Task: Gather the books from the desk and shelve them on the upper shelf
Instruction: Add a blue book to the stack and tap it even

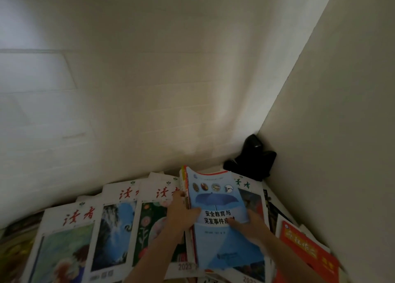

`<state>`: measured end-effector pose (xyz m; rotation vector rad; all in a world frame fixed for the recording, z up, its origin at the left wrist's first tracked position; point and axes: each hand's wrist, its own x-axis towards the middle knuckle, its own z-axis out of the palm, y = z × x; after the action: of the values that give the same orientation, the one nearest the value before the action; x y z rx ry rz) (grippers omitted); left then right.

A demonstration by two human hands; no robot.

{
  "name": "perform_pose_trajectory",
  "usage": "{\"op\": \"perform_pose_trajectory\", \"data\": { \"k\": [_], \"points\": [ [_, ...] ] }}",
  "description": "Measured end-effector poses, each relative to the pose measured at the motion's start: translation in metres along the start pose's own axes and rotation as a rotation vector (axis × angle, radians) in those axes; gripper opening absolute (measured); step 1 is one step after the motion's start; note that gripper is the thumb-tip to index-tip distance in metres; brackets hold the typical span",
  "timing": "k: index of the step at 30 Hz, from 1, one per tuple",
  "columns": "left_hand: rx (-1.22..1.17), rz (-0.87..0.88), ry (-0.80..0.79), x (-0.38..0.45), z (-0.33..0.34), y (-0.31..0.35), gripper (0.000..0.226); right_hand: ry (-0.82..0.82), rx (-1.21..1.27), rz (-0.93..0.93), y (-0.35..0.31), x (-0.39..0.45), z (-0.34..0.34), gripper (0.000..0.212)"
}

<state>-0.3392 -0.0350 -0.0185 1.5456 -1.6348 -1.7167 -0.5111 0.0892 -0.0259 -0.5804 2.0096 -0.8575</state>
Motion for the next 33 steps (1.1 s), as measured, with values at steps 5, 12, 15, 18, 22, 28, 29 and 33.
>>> {"op": "perform_pose_trajectory", "data": {
  "k": [5, 12, 15, 18, 22, 28, 29, 33],
  "points": [
    [-0.155, 0.059, -0.003, -0.017, -0.034, -0.010, 0.050, -0.004, 0.013, -0.055, -0.014, -0.015, 0.020, 0.041],
    [-0.100, -0.013, 0.027, -0.027, -0.114, -0.028, 0.030, -0.006, 0.000, -0.113, -0.039, -0.045, 0.081, 0.037],
    [0.000, 0.005, -0.022, -0.027, -0.130, -0.039, 0.019, -0.001, -0.061, -0.125, -0.043, -0.052, 0.105, 0.041],
    [0.085, -0.001, -0.056, -0.025, -0.131, -0.045, 0.041, 0.009, -0.096, -0.075, -0.038, -0.055, 0.114, 0.055],
    [-0.009, -0.043, -0.013, -0.016, -0.129, -0.053, 0.065, -0.029, -0.015, 0.012, -0.040, -0.057, 0.110, 0.062],
    [-0.187, -0.015, 0.016, -0.026, -0.117, -0.041, 0.046, -0.094, 0.111, 0.140, -0.050, -0.045, 0.102, 0.057],
    [-0.134, 0.035, 0.012, -0.027, -0.114, -0.041, 0.048, -0.117, 0.155, 0.173, -0.049, -0.044, 0.100, 0.057],
    [-0.066, 0.132, -0.037, -0.022, -0.105, -0.032, 0.058, -0.135, 0.287, 0.201, -0.046, -0.041, 0.093, 0.052]
  ]
}}
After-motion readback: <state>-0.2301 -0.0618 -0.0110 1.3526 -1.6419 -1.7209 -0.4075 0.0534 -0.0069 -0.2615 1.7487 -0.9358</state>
